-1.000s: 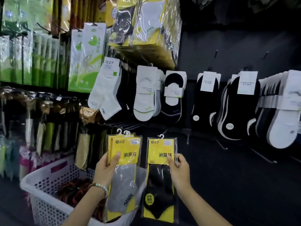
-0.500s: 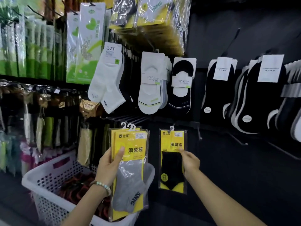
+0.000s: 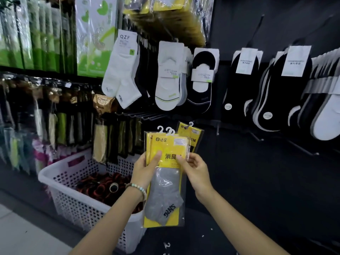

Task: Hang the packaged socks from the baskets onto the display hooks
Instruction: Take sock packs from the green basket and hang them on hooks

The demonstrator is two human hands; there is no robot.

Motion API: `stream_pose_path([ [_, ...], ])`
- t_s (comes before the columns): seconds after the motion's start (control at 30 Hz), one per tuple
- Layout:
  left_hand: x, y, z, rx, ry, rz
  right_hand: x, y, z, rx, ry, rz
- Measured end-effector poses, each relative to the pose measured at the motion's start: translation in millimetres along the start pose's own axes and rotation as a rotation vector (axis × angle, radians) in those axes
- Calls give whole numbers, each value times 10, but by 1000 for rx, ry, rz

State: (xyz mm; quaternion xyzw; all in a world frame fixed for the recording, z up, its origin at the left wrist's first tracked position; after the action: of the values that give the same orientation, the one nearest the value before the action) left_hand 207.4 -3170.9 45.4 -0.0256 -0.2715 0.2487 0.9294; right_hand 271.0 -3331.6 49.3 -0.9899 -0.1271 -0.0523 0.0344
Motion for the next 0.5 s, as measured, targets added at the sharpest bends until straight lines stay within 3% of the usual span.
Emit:
stream_pose_path([
  [0.5, -103, 89, -37, 84, 53, -48, -163, 247, 136, 135, -61, -26],
])
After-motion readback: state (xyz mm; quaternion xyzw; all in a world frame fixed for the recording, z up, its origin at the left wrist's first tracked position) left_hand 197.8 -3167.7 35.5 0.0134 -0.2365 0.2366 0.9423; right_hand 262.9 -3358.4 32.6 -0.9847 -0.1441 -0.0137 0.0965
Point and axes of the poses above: each hand's wrist, its own x-axis towards the middle knuckle, its own y-axis out of the back of the hand, z = x × y, the point moved 8 cm from there along x, towards the middle knuckle, and after that the axes turned 12 degrees about -y, right-handed, at the moved point
